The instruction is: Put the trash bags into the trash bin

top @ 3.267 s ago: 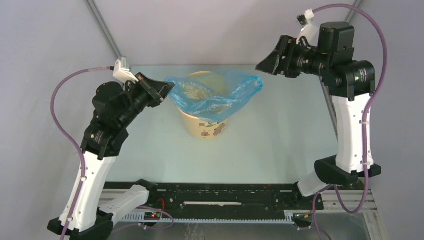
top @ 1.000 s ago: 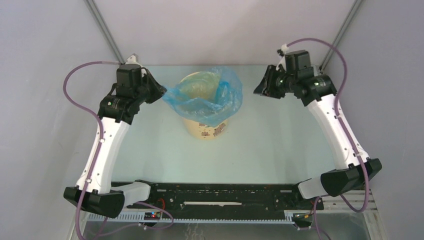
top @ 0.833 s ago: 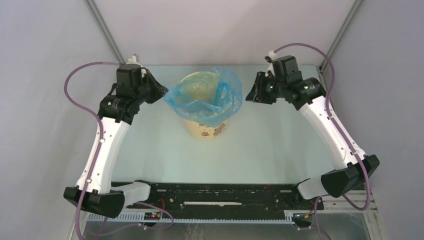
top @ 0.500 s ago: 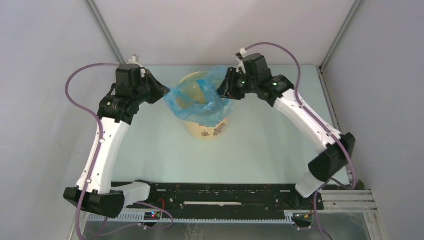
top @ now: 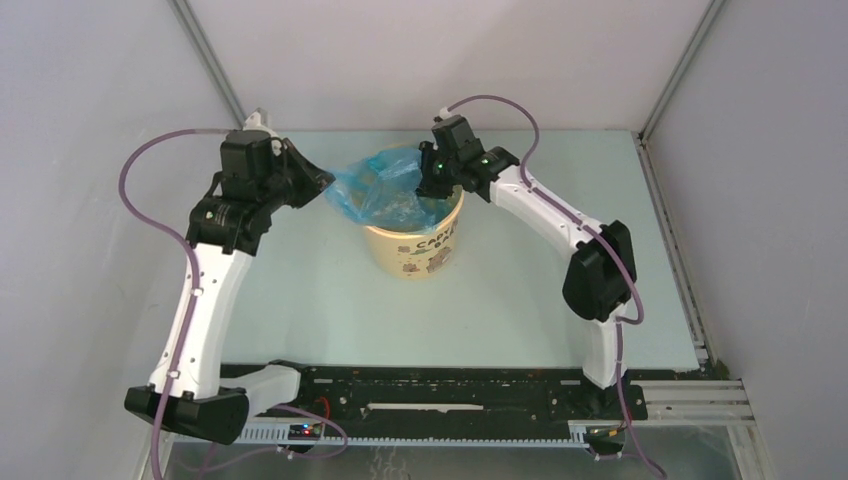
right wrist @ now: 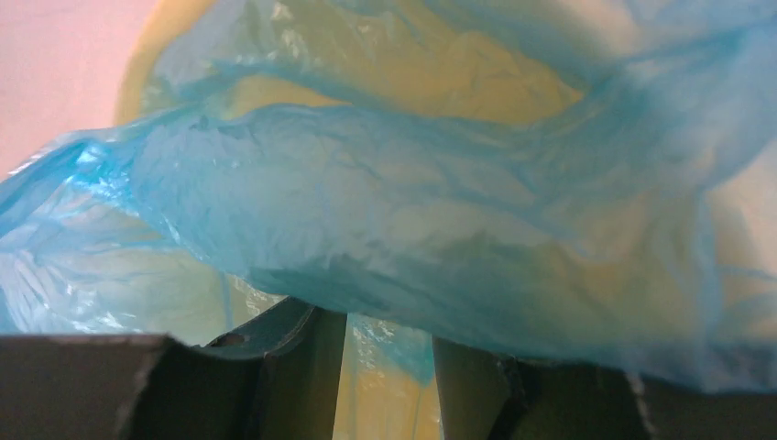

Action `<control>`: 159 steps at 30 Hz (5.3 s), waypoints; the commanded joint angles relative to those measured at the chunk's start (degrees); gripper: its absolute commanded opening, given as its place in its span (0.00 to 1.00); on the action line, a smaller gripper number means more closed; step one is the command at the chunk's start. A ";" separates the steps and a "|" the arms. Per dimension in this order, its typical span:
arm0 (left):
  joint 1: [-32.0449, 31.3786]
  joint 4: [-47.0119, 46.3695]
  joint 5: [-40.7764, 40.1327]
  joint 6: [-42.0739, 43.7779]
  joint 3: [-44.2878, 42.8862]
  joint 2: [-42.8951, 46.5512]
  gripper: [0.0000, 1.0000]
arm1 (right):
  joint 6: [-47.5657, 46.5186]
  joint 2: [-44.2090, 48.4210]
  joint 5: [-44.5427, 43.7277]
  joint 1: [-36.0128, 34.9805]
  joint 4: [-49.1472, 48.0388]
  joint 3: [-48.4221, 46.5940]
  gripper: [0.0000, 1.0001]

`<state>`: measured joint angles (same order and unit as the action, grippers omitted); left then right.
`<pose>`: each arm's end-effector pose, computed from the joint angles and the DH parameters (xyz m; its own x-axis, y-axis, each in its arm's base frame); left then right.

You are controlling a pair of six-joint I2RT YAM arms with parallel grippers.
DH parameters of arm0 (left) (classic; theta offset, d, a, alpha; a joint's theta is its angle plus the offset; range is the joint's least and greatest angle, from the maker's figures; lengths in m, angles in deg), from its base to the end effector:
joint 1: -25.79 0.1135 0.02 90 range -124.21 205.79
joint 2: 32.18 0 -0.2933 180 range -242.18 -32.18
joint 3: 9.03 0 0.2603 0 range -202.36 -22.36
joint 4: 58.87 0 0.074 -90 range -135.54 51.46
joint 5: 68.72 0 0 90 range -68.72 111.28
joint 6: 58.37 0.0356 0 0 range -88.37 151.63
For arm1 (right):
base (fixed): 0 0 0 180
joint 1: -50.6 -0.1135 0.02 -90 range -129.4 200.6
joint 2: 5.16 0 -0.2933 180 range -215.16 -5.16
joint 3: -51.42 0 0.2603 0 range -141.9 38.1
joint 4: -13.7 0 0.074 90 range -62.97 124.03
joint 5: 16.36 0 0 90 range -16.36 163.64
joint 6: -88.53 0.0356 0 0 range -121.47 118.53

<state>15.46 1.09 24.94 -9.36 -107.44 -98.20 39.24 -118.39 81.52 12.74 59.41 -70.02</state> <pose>0.2138 -0.0413 0.4702 -0.4976 -0.5747 -0.6497 -0.1216 0.7879 -0.6037 0.3760 0.2984 0.3537 -0.8168 0.1833 -0.5469 -0.2124 0.7859 0.5807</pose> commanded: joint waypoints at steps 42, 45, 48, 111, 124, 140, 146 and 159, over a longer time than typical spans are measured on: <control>1.35 -6.56 8.00 -6.38 4.03 -0.21 0.00 | 1.78 -1.07 -5.34 -2.61 20.15 -22.88 0.63; 1.36 -10.09 9.17 -8.44 6.52 -0.70 0.00 | 1.16 -0.60 -5.81 -2.21 13.09 -16.69 0.50; 1.36 -12.68 10.00 -9.15 8.48 -1.47 0.00 | -3.21 -3.63 -12.07 -2.90 11.50 -17.22 0.49; 2.33 -3.26 6.89 -2.31 7.79 0.83 0.41 | -17.13 3.10 -7.90 -3.31 22.80 -25.74 0.00; 2.33 -1.46 10.67 -7.68 10.68 4.16 0.61 | -11.43 15.48 3.38 1.08 15.25 -7.50 0.00; 2.92 -1.98 10.92 -5.95 15.42 5.07 0.00 | -10.15 26.49 10.79 5.35 12.99 6.18 0.00; 2.92 -1.72 13.07 -6.38 22.18 10.24 0.00 | -9.62 32.23 12.81 6.73 11.00 15.96 0.08; 2.94 -4.31 14.55 -7.19 28.65 9.62 0.00 | -8.82 34.96 13.88 7.96 4.50 28.97 0.10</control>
<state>17.95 -0.07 38.54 -16.40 -81.25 -88.47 30.62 -85.06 96.12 20.26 68.98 -42.22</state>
